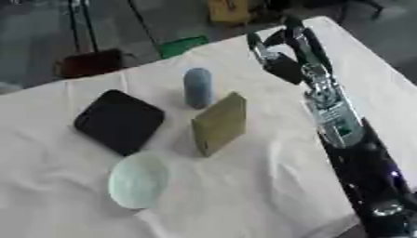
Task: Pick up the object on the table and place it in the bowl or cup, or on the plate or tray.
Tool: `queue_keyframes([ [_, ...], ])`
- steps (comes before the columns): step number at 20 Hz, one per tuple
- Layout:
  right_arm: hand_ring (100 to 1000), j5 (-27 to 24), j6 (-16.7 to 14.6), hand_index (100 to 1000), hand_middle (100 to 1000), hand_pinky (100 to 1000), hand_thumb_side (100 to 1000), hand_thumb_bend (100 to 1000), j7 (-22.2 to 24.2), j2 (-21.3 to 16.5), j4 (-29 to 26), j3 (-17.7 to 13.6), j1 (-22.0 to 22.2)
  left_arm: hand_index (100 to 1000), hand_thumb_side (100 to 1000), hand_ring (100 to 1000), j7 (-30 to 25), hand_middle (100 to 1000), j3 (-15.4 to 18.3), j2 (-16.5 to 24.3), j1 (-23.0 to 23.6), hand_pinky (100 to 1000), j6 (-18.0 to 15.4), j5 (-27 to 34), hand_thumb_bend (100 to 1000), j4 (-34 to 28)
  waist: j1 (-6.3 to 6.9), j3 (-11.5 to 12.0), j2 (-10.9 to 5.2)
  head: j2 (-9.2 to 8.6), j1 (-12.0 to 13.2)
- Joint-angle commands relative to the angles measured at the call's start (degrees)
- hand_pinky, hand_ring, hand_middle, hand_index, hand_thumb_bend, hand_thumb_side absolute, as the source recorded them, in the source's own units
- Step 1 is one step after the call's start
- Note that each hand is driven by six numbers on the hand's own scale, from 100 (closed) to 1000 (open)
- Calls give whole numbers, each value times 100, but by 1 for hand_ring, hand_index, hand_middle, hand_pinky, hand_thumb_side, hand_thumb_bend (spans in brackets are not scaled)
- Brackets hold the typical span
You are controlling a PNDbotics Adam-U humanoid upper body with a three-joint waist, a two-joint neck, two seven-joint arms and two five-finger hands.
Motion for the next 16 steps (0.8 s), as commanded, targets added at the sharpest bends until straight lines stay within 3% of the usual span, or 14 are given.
queue_keyframes([
  [1,570,4,0,859,803,693,540,335,-11,-148,-105,-53,-86,877,713,847,-11,893,40,142,-43,752,-8,-20,1000,-107,-28,2,-89,-23,4],
  [16,570,8,1,860,803,693,541,334,-4,-139,-104,-43,-95,879,712,847,-94,893,-11,188,-73,752,-21,-39,1000,-130,-37,12,-92,-31,9],
])
